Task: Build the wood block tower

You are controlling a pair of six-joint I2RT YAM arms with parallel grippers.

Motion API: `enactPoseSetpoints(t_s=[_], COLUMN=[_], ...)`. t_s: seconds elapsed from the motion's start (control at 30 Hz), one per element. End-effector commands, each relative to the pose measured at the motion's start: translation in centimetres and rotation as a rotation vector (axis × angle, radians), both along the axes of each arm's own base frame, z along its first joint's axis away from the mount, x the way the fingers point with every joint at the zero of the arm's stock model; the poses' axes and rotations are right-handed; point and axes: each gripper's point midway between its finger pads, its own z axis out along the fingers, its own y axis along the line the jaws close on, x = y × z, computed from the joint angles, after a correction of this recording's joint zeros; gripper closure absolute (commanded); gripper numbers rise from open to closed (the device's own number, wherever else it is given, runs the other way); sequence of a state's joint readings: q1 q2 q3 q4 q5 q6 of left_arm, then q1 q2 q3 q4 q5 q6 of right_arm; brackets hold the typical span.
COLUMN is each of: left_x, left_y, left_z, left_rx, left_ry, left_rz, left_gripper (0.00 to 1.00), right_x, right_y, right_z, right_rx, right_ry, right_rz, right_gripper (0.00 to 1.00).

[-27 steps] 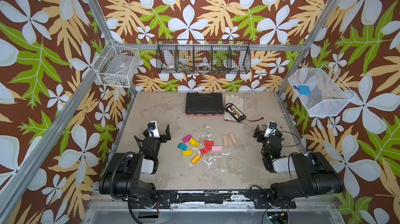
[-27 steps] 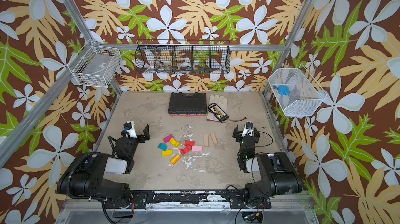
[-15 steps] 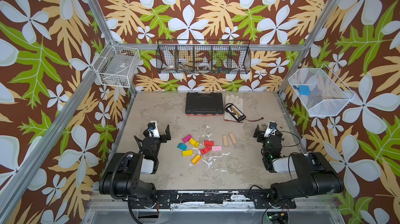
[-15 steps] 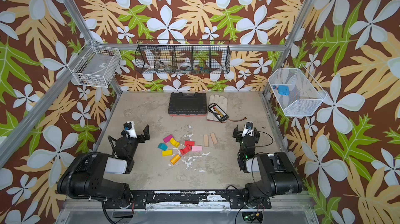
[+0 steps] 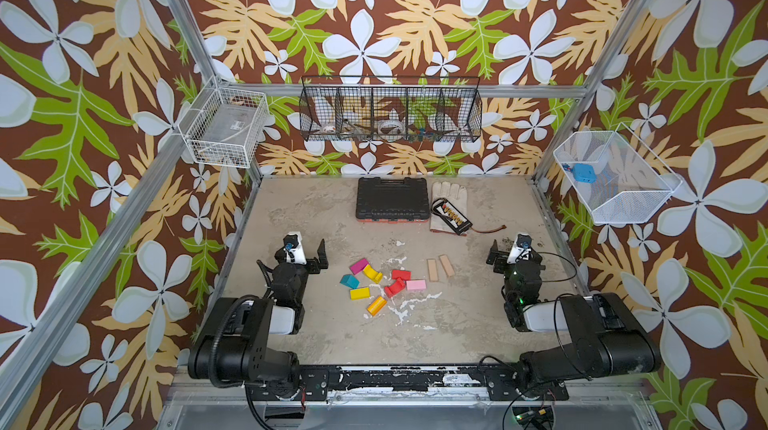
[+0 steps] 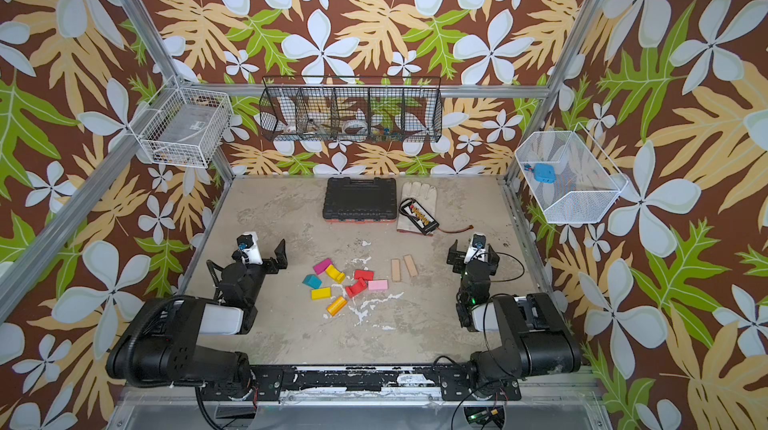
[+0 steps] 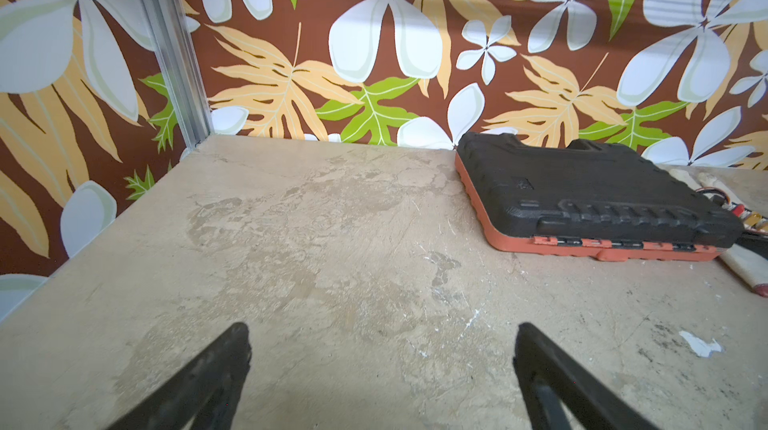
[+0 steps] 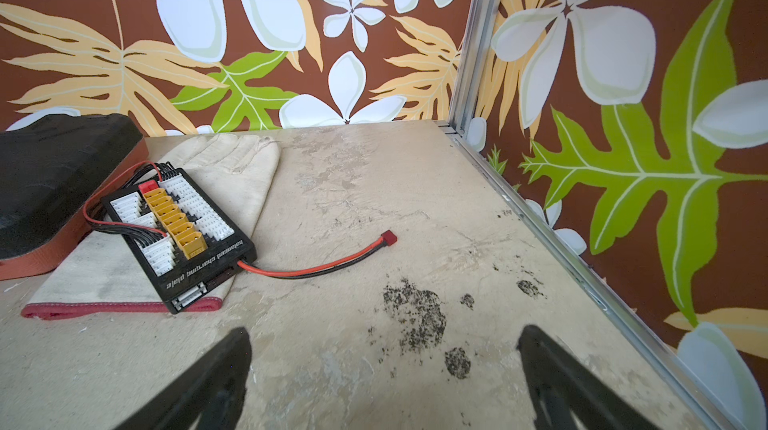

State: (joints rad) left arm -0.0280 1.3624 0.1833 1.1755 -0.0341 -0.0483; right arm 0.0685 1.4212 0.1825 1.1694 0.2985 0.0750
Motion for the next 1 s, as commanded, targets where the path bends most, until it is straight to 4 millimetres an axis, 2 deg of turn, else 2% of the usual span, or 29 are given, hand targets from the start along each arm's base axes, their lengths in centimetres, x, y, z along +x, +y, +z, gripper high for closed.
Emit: enactPoseSetpoints(t_s=[0.0, 0.07, 0.13, 0.23, 0.3, 0.37, 0.43, 0.47, 0.5, 0.57, 0.6, 0.73, 0.8, 0.83, 0.87, 0.9, 0.97], left_x=[0.6, 0.6, -0.3, -2.0, -2.9, -3.7, -4.7, -5.2, -5.9, -8.2, -8.9, -8.1, -7.9, -7.5, -7.1, -6.6, -5.7], left_y=[1.3, 1.2, 0.7, 0.1, -0.1, -0.8, -1.9, -1.0, 0.9, 4.9, 5.6, 2.7, 2.6, 2.7, 2.8, 3.0, 2.7], left_z=[1.9, 3.1, 4.8, 7.7, 8.7, 9.0, 9.8, 9.4, 8.3, 5.0, 4.6, 10.7, 12.5, 12.7, 12.3, 10.8, 5.9], left_rx=[-0.047, -0.061, -0.12, -0.283, -0.432, -0.543, -0.551, -0.578, -0.64, -0.803, -0.856, -0.9, -0.902, -0.882, -0.855, -0.837, -0.819], left_ry=[0.047, 0.068, 0.008, -0.094, -0.089, -0.02, -0.004, 0.002, 0.021, 0.046, 0.034, -0.071, -0.079, -0.069, -0.045, 0.004, 0.092], left_rz=[0.079, 0.08, 0.048, 0.012, 0.008, -0.015, -0.075, -0.019, 0.106, 0.404, 0.456, 0.201, 0.19, 0.2, 0.214, 0.245, 0.268], left_gripper=[0.0, 0.0, 0.0, 0.0, 0.0, 0.0, 0.0, 0.0, 0.0, 0.0, 0.0, 0.04, 0.03, 0.03, 0.06, 0.11, 0.19], right_x=[0.3, 1.0, 1.0, -0.3, -0.4, 0.5, 0.7, 0.5, 0.2, -0.3, -0.7, -2.1, -2.5, -2.5, -2.5, -2.5, -2.8], right_y=[-0.5, -1.3, -2.2, -3.4, -2.8, 0.5, 4.7, 6.0, 7.4, 9.7, 10.8, 15.4, 17.0, 17.8, 18.1, 18.0, 17.8], right_z=[1.7, 3.1, 4.3, 4.6, 4.2, 4.1, 4.7, 4.9, 5.0, 5.0, 4.8, 3.9, 3.7, 3.8, 3.7, 3.2, 1.7], right_rx=[0.001, 0.043, 0.134, 0.29, 0.336, 0.408, 0.523, 0.554, 0.562, 0.505, 0.467, 0.38, 0.357, 0.359, 0.345, 0.318, 0.301], right_ry=[0.009, 0.082, 0.123, 0.219, 0.274, 0.327, 0.34, 0.349, 0.365, 0.401, 0.42, 0.45, 0.459, 0.48, 0.494, 0.511, 0.557], right_rz=[-0.047, -0.111, -0.197, -0.361, -0.348, -0.161, 0.061, 0.113, 0.166, 0.228, 0.248, 0.342, 0.375, 0.402, 0.407, 0.383, 0.361], right_gripper=[0.0, 0.0, 0.0, 0.0, 0.0, 0.0, 0.0, 0.0, 0.0, 0.0, 0.0, 0.0, 0.01, 0.08, 0.12, 0.12, 0.15])
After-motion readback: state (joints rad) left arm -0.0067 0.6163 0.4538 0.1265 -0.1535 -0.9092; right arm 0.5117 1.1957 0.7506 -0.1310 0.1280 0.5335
